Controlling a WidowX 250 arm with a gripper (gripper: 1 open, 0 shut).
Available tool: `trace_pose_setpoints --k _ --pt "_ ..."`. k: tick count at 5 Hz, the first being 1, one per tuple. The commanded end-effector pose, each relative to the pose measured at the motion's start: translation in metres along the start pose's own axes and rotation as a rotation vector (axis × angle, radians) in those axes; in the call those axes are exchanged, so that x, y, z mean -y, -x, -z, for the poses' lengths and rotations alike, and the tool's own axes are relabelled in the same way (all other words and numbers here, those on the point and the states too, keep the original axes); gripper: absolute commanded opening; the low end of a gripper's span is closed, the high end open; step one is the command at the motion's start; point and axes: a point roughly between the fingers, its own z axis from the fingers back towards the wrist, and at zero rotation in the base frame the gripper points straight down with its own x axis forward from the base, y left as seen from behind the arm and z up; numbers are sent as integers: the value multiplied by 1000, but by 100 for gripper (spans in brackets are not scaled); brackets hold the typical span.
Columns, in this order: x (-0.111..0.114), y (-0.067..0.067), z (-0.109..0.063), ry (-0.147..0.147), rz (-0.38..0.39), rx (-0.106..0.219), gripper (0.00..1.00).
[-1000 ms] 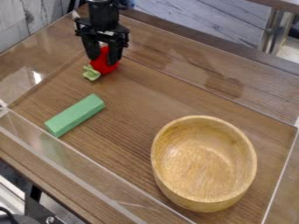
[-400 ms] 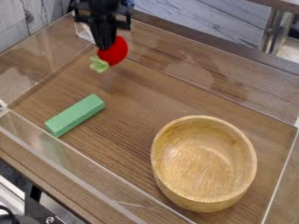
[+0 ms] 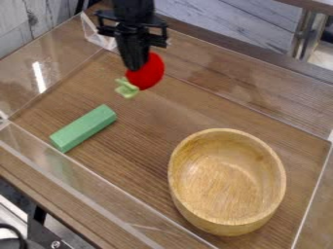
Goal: Move the red fruit to the right
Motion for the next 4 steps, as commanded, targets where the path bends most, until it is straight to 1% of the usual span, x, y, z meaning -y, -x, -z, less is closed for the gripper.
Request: trace_pose_setpoints --k 1,2,3,4 --pt "36 11 -7 1 78 32 0" --pt "66 27 0 14 113 21 0" --pt "91 42 5 21 149 8 0" --pt "112 52 12 26 171 6 0"
